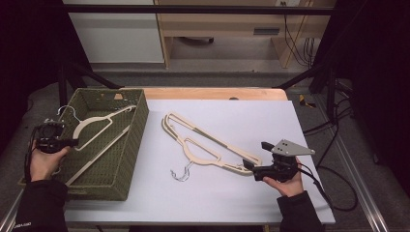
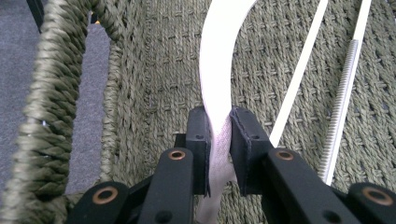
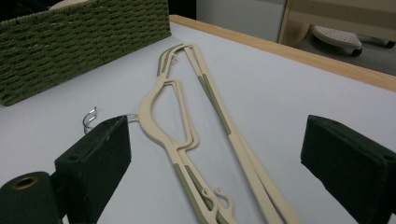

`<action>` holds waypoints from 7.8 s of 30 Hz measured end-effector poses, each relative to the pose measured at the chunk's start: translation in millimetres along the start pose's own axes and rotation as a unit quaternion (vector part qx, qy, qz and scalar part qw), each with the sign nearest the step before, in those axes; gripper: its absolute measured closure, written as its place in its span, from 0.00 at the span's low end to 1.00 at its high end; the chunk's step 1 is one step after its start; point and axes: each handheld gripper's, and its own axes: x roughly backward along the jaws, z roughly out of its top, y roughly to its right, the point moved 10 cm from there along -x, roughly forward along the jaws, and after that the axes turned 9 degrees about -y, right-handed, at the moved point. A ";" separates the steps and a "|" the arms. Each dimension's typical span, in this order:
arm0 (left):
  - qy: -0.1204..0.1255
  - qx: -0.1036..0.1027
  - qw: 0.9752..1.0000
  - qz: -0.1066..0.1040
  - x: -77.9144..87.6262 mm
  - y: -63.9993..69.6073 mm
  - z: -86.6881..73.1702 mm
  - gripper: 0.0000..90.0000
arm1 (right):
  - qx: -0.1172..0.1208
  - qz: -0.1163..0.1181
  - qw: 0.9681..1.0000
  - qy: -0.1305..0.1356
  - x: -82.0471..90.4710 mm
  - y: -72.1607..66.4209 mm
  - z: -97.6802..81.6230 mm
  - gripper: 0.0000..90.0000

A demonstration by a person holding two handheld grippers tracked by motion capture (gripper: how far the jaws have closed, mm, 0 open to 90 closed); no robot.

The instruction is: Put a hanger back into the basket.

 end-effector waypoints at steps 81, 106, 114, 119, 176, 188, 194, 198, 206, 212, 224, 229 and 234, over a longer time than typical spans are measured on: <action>0.137 -0.224 0.950 -0.167 -14.0 347.4 -5.2 0.33 | 0.007 0.002 1.000 0.019 6.5 -3.3 5.0 0.08; 0.075 -0.232 0.955 -0.169 -47.5 365.9 -21.0 0.75 | 0.009 0.007 1.000 0.014 0.9 -5.2 3.8 0.08; 0.067 -0.229 0.960 -0.146 -49.9 367.4 -22.9 0.87 | 0.010 0.009 1.000 0.011 -3.2 -6.3 3.6 0.09; 0.060 -0.237 0.961 -0.130 -49.4 370.3 -23.0 0.98 | 0.015 0.015 1.000 0.003 -10.4 -11.6 3.3 0.09; 0.096 -0.300 0.939 -0.137 35.2 389.0 -19.3 0.96 | 0.191 0.049 0.974 -0.115 -128.7 -93.0 -18.4 0.81; 0.223 -0.248 0.916 -0.221 92.7 359.8 8.9 0.31 | 0.203 0.036 0.973 -0.105 -116.4 -86.3 -9.5 0.85; 0.252 -0.228 0.913 -0.224 106.9 335.7 15.6 0.14 | 0.195 0.026 0.976 -0.092 -104.2 -75.9 -0.6 0.89; 0.248 -0.228 0.915 -0.223 104.8 330.5 15.3 0.12 | 0.189 0.010 0.979 -0.079 -94.5 -65.4 6.3 0.92; 0.232 -0.240 0.917 -0.221 91.4 332.9 12.1 0.11 | 0.154 -0.014 0.987 -0.049 -70.3 -38.2 18.5 0.96; 0.223 -0.261 0.912 -0.225 86.1 340.2 7.5 0.12 | 0.148 0.019 0.988 -0.043 -55.7 -43.2 22.1 0.96; 0.202 -0.312 0.897 -0.238 82.1 360.1 -4.4 0.21 | 0.164 0.139 0.976 -0.044 -40.3 -89.8 26.1 0.97; 0.183 -0.342 0.889 -0.243 76.3 372.3 -13.4 0.29 | 0.171 0.175 0.968 -0.050 -40.3 -105.4 24.4 0.96; 0.173 -0.360 0.883 -0.247 73.2 378.3 -18.5 0.49 | 0.178 0.194 0.963 -0.055 -38.2 -114.1 23.3 0.96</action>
